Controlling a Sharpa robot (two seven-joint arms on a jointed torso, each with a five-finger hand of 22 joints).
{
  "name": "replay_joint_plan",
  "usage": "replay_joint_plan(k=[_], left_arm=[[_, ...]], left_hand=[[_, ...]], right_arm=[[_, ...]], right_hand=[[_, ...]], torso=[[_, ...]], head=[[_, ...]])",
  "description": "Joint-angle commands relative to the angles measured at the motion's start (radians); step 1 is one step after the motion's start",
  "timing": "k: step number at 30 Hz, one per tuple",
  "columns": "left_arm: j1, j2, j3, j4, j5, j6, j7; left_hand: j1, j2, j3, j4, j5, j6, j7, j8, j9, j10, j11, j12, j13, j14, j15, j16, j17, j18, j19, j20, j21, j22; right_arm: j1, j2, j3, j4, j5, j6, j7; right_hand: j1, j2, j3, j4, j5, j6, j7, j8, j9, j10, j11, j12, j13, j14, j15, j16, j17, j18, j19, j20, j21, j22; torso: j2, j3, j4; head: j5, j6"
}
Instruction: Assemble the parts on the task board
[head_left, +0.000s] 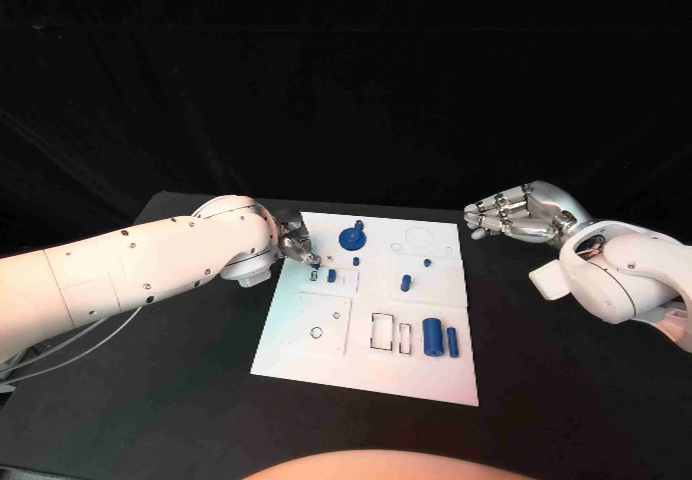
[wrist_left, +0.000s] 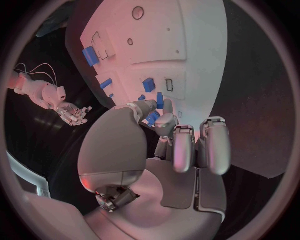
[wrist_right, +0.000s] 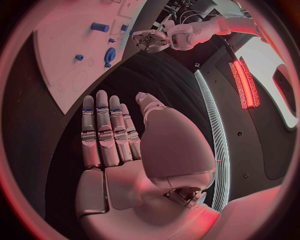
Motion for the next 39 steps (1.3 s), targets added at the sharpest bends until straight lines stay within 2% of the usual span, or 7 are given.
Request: replay_joint_plan(k=[1,25,39], left_arm=[[-0.003,0.005,0.000,0.001,-0.049,0.026,-0.014],[-0.020,0.022,-0.004,-0.014,-0.069,0.086,-0.043],[-0.022,0.027,-0.004,-0.029,-0.076,0.078,-0.049]], left_hand=[[-0.012,0.003,0.164,-0.157,0.008,0.025,-0.019,0.005,0.002,0.008,-0.003,-0.004,0.000,0.072,-0.008,-0.003,0.154,-0.008,0.018,-0.010,0.005,0.046],[-0.023,-0.004,0.177,-0.161,0.010,0.028,-0.022,0.012,0.008,0.012,-0.006,-0.008,-0.005,0.072,-0.010,-0.003,0.154,-0.008,0.019,-0.011,0.006,0.049],[-0.026,-0.005,0.179,-0.161,0.010,0.028,-0.023,0.014,0.010,0.013,-0.006,-0.008,-0.005,0.072,-0.010,-0.003,0.154,-0.008,0.019,-0.011,0.006,0.047]], right_arm=[[-0.001,0.000,0.000,0.001,-0.001,0.011,0.007],[-0.001,-0.001,0.000,0.001,-0.001,0.012,0.007],[-0.001,0.000,0.000,0.001,0.000,0.012,0.008]], right_hand=[[-0.003,0.007,0.004,0.002,0.002,-0.001,0.002,0.000,-0.001,-0.006,-0.002,0.007,-0.001,-0.006,0.001,-0.001,-0.001,0.008,-0.007,0.001,0.002,-0.001],[-0.004,0.008,0.004,0.003,0.005,-0.002,0.003,0.000,-0.001,-0.006,-0.002,0.007,-0.002,-0.006,0.001,-0.001,-0.002,0.008,-0.007,0.001,0.002,-0.003],[-0.004,0.008,0.004,0.003,0.005,-0.002,0.003,0.000,-0.001,-0.006,-0.002,0.007,-0.002,-0.006,0.001,-0.001,-0.002,0.008,-0.007,0.001,0.002,-0.003]], torso=[[0.000,0.0005,-0.0004],[-0.001,0.0006,0.0002],[-0.001,0.0006,-0.0011]], head=[[0.000,-0.001],[0.002,-0.011],[0.002,-0.013]])
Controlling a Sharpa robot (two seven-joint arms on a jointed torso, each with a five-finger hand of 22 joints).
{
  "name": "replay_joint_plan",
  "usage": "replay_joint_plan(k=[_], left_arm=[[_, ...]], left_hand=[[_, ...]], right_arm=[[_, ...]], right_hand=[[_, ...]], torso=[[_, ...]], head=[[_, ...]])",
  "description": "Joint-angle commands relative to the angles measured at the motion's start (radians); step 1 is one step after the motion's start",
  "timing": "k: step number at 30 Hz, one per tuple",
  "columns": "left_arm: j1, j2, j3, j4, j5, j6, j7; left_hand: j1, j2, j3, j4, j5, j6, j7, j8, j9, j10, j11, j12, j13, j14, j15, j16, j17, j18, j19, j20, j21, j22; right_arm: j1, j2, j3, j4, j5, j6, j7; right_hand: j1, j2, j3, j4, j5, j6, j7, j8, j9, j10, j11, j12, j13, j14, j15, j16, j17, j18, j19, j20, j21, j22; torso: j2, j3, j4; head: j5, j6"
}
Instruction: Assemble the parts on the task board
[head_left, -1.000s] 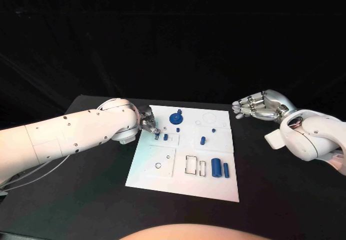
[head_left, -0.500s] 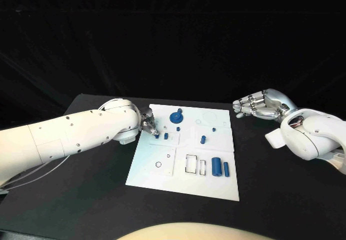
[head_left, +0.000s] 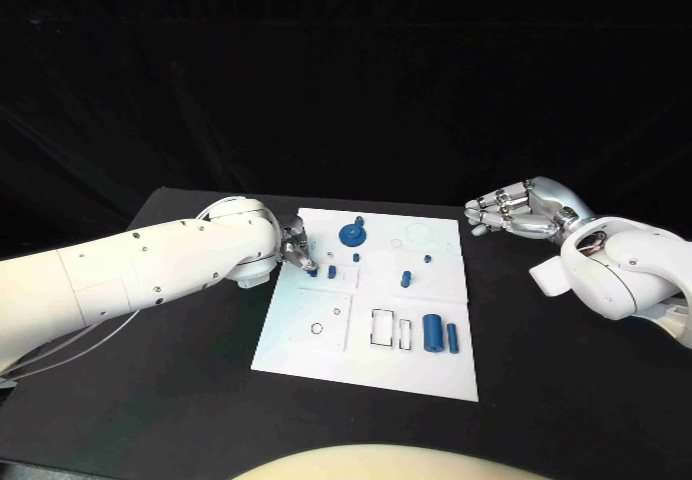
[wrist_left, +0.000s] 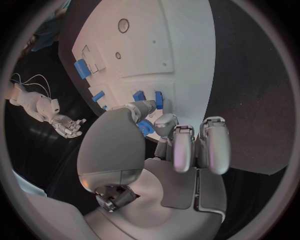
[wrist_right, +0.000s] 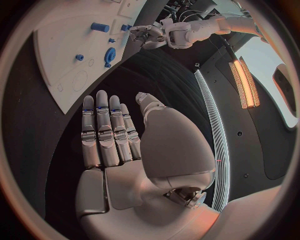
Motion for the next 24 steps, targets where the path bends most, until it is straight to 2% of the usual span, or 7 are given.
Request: replay_joint_plan(k=[1,16,24], left_arm=[[-0.003,0.004,-0.001,-0.005,-0.013,0.010,-0.009],[-0.010,0.007,-0.001,-0.003,-0.010,-0.022,-0.011],[-0.011,0.004,-0.001,0.001,-0.008,-0.017,-0.013]], left_hand=[[-0.002,0.012,0.151,-0.144,0.007,0.023,-0.017,0.005,0.001,0.008,-0.001,-0.004,0.001,0.075,-0.007,-0.003,0.153,-0.008,0.022,-0.007,0.004,0.048],[-0.010,0.012,0.156,-0.143,0.006,0.024,-0.019,0.009,0.005,0.012,-0.002,-0.002,0.004,0.076,-0.007,-0.003,0.153,-0.008,0.022,-0.008,0.004,0.048],[-0.014,0.011,0.160,-0.144,0.006,0.025,-0.020,0.012,0.007,0.018,-0.003,0.005,0.015,0.075,-0.008,-0.003,0.153,-0.008,0.022,-0.008,0.003,0.047]], right_arm=[[-0.001,0.000,0.000,0.001,-0.001,0.012,0.007],[-0.001,0.000,0.000,0.001,0.000,0.012,0.008],[-0.001,-0.001,0.000,0.002,0.000,0.012,0.008]], right_hand=[[-0.004,0.008,0.004,0.003,0.005,-0.002,0.003,0.000,-0.001,-0.006,-0.002,0.003,-0.001,-0.006,0.001,-0.001,-0.001,0.008,-0.007,0.001,0.002,-0.001],[-0.005,0.008,0.004,0.003,0.007,-0.002,0.003,0.000,-0.001,-0.006,-0.001,0.003,-0.001,-0.006,0.001,-0.001,-0.002,0.008,-0.007,0.001,0.003,-0.002],[-0.005,0.008,0.004,0.003,0.007,-0.002,0.003,0.000,-0.001,-0.006,-0.001,0.003,-0.001,-0.006,0.001,-0.001,-0.002,0.008,-0.007,0.001,0.003,-0.002]], torso=[[0.000,-0.0001,-0.0005],[0.000,0.0005,-0.0007],[0.000,0.0004,0.0001]], head=[[-0.001,-0.001],[-0.001,-0.002],[-0.003,-0.003]])
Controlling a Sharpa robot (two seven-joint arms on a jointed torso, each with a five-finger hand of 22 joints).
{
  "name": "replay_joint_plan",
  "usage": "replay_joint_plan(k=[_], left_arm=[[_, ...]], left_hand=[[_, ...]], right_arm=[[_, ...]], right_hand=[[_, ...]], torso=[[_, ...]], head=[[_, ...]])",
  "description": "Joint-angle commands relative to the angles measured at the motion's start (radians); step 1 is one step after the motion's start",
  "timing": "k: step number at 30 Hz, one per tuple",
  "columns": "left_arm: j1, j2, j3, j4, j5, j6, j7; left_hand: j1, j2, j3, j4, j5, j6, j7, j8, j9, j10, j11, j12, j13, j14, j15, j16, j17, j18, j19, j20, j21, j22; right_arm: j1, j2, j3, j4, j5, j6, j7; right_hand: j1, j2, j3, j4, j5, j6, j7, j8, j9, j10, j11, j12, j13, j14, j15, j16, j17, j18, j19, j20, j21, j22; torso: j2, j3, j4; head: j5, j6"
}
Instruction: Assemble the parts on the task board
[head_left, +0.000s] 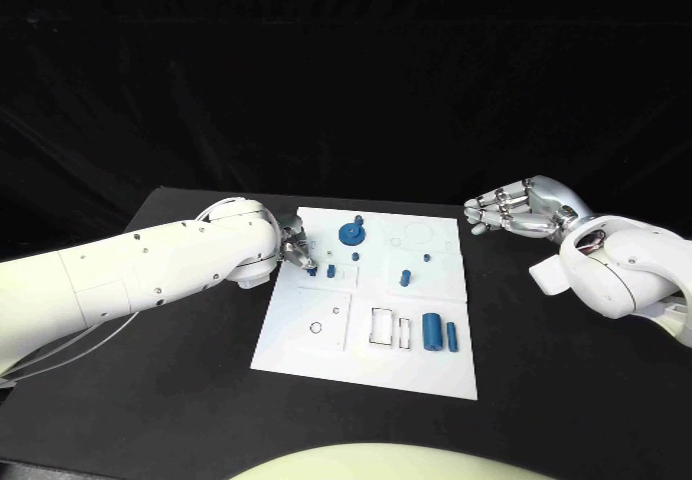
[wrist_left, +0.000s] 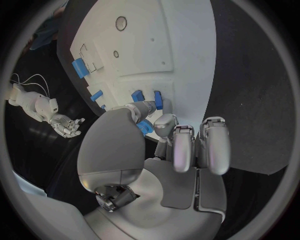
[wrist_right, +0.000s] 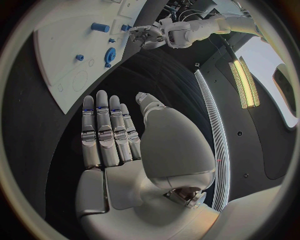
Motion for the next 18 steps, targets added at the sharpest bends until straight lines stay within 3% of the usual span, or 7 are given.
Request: replay_joint_plan(k=[1,18], left_arm=[[-0.004,0.000,-0.002,0.004,-0.001,0.005,-0.007],[-0.010,-0.002,-0.003,0.010,-0.005,0.020,-0.010]], left_hand=[[-0.005,0.002,0.154,-0.149,0.002,0.025,-0.020,0.006,0.001,0.008,-0.001,0.005,0.003,0.075,-0.008,-0.003,0.154,-0.008,0.018,-0.004,0.003,0.046],[-0.028,-0.016,0.148,-0.151,-0.006,0.029,-0.026,0.018,0.010,0.017,-0.005,0.013,0.017,0.076,-0.011,-0.003,0.154,-0.008,0.018,-0.006,0.002,0.046]], right_arm=[[-0.001,0.000,0.000,0.002,0.000,0.012,0.007],[-0.001,-0.002,0.000,0.002,0.000,0.013,0.007]], right_hand=[[-0.005,0.008,0.004,0.003,0.007,-0.002,0.003,0.000,-0.001,-0.006,-0.001,0.003,-0.001,-0.006,0.001,-0.001,-0.002,0.008,-0.007,0.001,0.003,-0.001],[-0.008,0.010,0.003,0.005,0.009,-0.002,0.003,0.000,-0.001,-0.006,-0.001,0.004,-0.001,-0.006,0.002,0.000,-0.002,0.008,-0.007,0.001,0.003,-0.003]], torso=[[0.000,0.0003,0.0001],[0.001,0.0006,-0.0004]], head=[[0.000,0.000],[-0.003,-0.002]])
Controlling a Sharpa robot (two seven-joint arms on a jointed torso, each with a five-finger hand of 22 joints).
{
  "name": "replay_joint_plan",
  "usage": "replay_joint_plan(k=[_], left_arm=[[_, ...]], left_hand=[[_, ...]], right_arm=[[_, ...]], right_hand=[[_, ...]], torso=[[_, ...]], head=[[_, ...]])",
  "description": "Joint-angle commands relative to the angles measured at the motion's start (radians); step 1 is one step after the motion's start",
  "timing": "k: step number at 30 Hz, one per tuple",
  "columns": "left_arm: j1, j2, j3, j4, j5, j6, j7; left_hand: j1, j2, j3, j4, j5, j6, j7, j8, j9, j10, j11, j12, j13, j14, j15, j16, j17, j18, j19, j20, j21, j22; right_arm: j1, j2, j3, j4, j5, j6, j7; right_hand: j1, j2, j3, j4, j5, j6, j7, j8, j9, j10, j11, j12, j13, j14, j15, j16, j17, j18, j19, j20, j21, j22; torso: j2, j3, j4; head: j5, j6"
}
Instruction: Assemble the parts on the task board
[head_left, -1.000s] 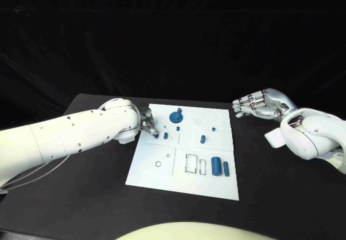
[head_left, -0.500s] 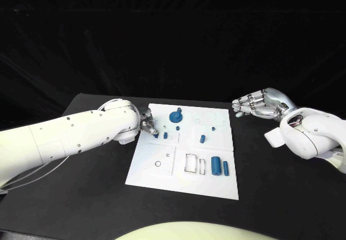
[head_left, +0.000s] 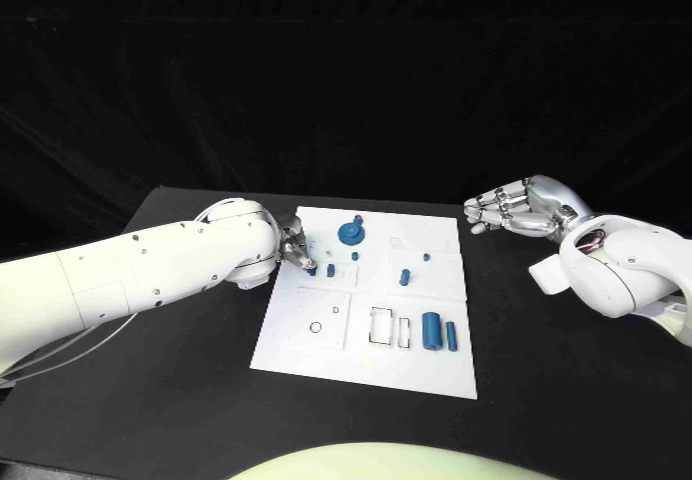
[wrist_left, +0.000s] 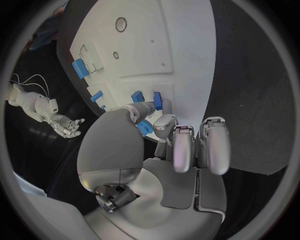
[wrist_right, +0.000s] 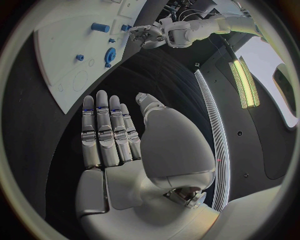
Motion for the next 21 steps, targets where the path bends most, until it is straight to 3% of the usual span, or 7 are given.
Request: replay_joint_plan(k=[1,21], left_arm=[[-0.007,0.000,-0.003,0.005,-0.004,0.021,-0.007],[-0.020,0.000,-0.003,0.005,-0.023,0.015,-0.008]], left_hand=[[-0.016,-0.004,0.134,-0.139,-0.006,0.029,-0.027,0.007,0.003,0.008,-0.004,0.005,0.001,0.072,-0.008,-0.003,0.154,-0.008,0.018,-0.007,0.002,0.046],[-0.049,-0.026,0.088,-0.123,-0.012,0.027,-0.040,0.022,0.013,0.014,-0.013,0.007,0.006,0.072,-0.015,-0.003,0.154,-0.008,0.018,-0.012,0.001,0.046]], right_arm=[[-0.001,0.000,0.000,0.002,0.000,0.012,0.007],[-0.002,-0.002,0.000,0.001,0.002,0.012,0.008]], right_hand=[[-0.002,0.005,0.003,0.005,0.005,-0.002,0.003,0.000,-0.001,-0.006,-0.001,0.004,-0.002,-0.006,0.002,0.000,-0.001,0.008,-0.007,0.001,0.003,-0.002],[-0.006,0.007,0.003,0.007,0.008,-0.002,0.003,0.000,-0.001,-0.007,-0.001,0.004,-0.002,-0.006,0.002,-0.001,-0.002,0.008,-0.007,0.001,0.003,-0.004]], torso=[[0.001,0.0004,-0.0003],[-0.001,-0.0004,0.0002]], head=[[-0.001,0.000],[-0.006,-0.001]])
